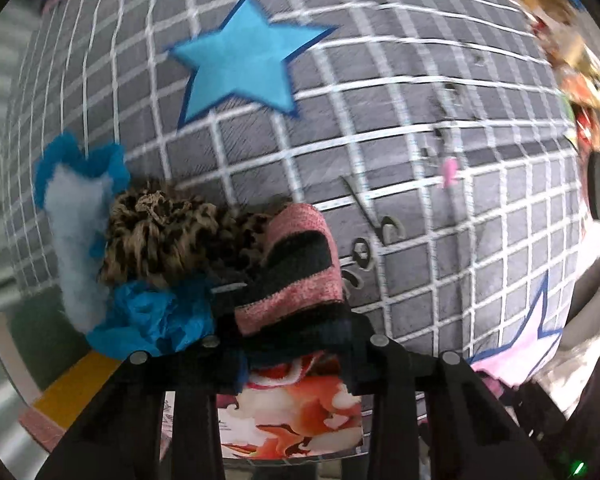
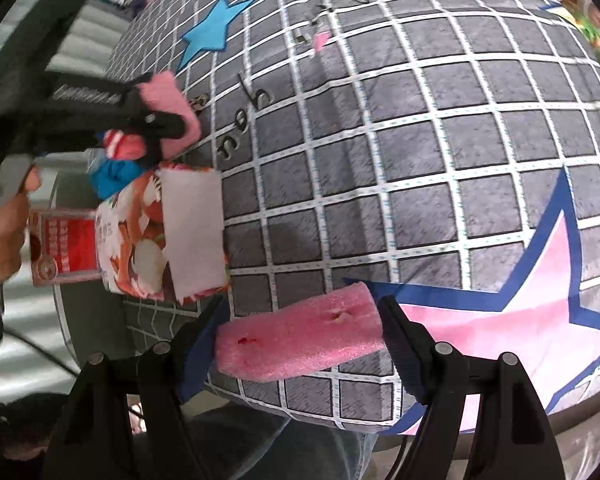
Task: Organize soft objects
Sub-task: 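Grasp the pink-and-black striped sock with the left tool while the right tool grasps the pink foam tube, then carry the striped sock and pink foam tube over the white box with both tools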
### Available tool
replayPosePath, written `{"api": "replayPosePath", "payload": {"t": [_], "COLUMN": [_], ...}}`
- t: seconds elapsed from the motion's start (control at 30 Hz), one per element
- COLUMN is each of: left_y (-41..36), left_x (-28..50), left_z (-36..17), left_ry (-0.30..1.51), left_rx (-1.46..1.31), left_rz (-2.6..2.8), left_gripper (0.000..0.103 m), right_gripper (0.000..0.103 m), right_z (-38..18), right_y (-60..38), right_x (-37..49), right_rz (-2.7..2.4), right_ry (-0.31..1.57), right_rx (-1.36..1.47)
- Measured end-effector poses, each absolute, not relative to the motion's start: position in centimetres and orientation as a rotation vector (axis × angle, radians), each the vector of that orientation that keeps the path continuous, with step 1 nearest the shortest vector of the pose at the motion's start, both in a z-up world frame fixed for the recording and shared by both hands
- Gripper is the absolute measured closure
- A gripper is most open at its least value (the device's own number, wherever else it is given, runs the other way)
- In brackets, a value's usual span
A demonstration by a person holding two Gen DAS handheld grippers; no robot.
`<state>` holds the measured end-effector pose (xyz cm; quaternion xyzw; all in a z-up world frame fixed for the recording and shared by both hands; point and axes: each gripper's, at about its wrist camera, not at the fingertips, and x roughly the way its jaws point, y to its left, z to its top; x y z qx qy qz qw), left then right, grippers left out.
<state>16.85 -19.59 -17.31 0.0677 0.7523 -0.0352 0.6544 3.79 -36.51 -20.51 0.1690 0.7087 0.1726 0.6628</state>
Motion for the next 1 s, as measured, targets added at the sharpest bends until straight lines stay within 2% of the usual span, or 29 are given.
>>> {"api": "replayPosePath", "payload": {"t": [0.37,0.5,1.0], "left_y": [-25.5,-25.5,-13.4], "left_x": [14.2,12.8,11.3], "left_z": [-11.5,-10.0,-4.3], "left_ry": [1.439,1.412,1.325], "left_rx": [0.424,0.396,0.168], "left_rz": [-0.233,-0.251,-0.036], "left_gripper": [0.066,0.066,0.066], "right_gripper": [0.026,0.026,0.026], "right_z": [-19.3,-18.0,-11.0], "right_y": [-42.0,-42.6,-33.3], "right_x": [6.7,7.9,11.8], "right_rz": [0.250,0.236,0.325], "right_ry": [1.615,1.604,1.477], "right_rx": [0.429,0.403,0.146]}}
